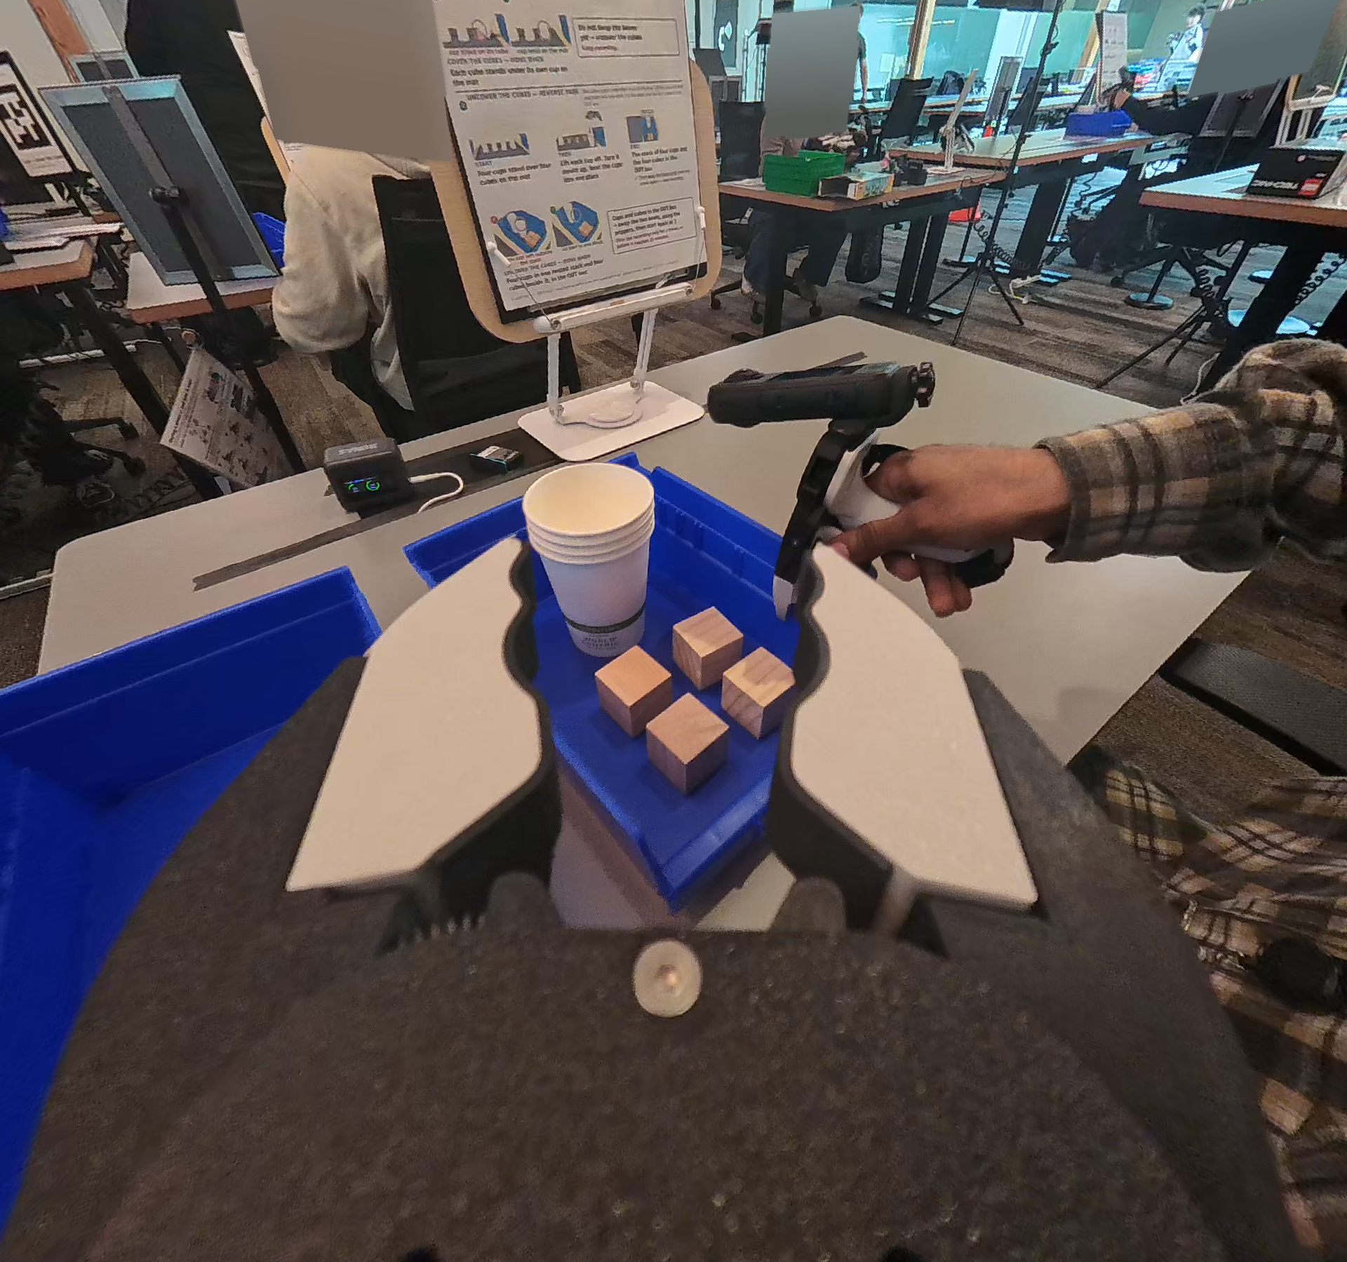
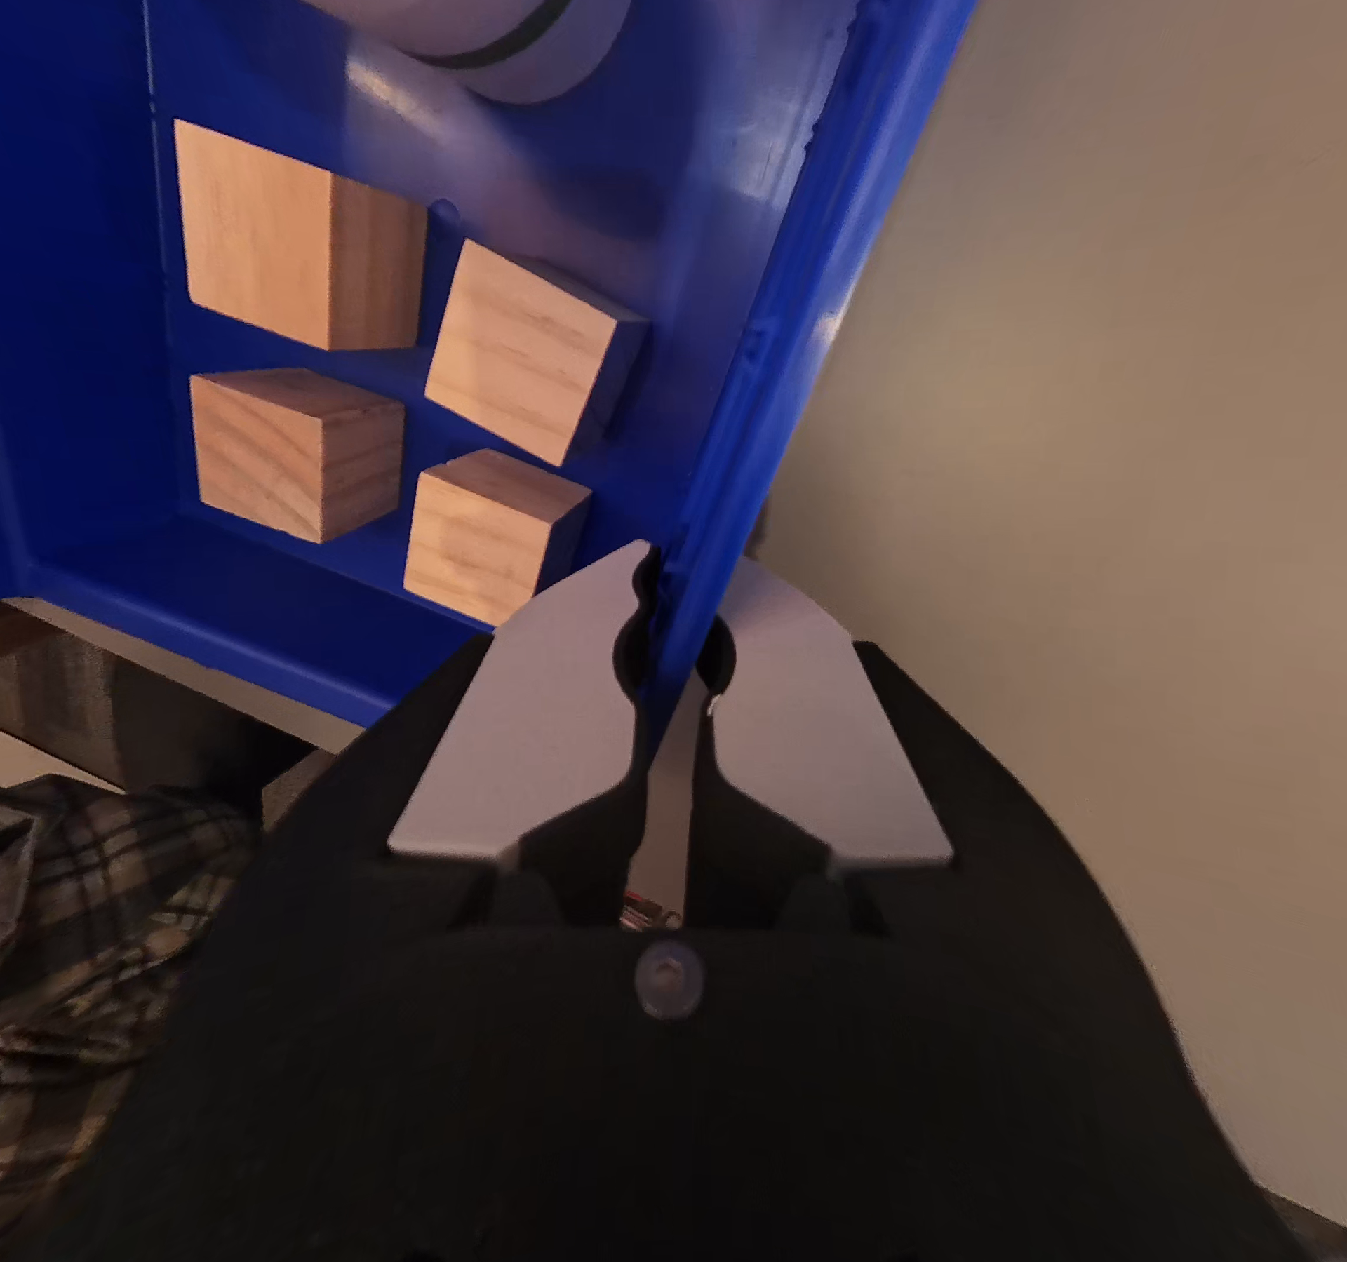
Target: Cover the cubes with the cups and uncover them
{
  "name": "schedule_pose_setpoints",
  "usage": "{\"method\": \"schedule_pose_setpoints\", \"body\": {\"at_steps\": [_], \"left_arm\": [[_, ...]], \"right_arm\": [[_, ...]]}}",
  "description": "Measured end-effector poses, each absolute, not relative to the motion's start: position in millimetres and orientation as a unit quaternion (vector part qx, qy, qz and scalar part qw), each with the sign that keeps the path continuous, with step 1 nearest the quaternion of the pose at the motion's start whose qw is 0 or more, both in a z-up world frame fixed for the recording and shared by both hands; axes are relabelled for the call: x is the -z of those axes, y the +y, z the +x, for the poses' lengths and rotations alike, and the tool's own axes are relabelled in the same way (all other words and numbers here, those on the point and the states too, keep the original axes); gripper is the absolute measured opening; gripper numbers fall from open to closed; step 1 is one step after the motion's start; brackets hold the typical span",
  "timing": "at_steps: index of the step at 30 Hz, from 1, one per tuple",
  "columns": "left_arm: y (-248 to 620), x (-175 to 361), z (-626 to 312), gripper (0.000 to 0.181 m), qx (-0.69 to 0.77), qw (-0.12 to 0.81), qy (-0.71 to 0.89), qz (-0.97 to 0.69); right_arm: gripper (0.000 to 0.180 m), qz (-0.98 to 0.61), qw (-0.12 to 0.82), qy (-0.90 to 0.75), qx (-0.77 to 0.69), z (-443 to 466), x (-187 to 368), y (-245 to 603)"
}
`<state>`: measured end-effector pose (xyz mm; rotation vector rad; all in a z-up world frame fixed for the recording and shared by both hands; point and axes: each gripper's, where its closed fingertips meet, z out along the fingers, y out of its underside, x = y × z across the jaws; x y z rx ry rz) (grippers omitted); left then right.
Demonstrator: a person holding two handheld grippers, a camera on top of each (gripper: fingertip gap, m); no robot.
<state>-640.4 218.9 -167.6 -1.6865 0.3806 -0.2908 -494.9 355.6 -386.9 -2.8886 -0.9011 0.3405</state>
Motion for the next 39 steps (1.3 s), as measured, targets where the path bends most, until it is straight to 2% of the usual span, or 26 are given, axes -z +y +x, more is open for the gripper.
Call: {"method": "schedule_pose_setpoints", "body": {"at_steps": [11,14,19,22,29,33,36,39], "left_arm": [[215,165,-644,0.068,0.130,0.646,0.163,-0.734],[216,166,-643,0.068,0.129,0.645,0.164,-0.735],[221,169,-643,0.068,0.128,0.643,0.162,-0.738],[227,173,-642,0.068,0.124,0.636,0.161,-0.745],[243,186,-658,0.076,0.086,0.623,0.138,-0.765],[253,193,-702,0.078,0.041,0.611,0.078,-0.787],[260,203,-752,0.081,-0.011,0.557,0.040,-0.830],[268,209,-810,0.081,-0.045,0.507,-0.010,-0.861]], "right_arm": [[0.011,-0.951,0.041,-0.269,-0.147,-522,386,342],[0.027,-0.942,0.038,-0.275,-0.188,-525,381,339],[0.049,-0.925,0.091,-0.285,-0.236,-512,363,351],[0.066,-0.913,0.131,-0.298,-0.247,-496,350,359],[0.080,-0.859,0.311,-0.284,-0.292,-426,312,383],[0.085,-0.827,0.402,-0.252,-0.301,-364,309,391],[0.080,-0.793,0.463,-0.249,-0.309,-321,310,394],[0.088,-0.766,0.508,-0.252,-0.302,-281,316,396]]}}
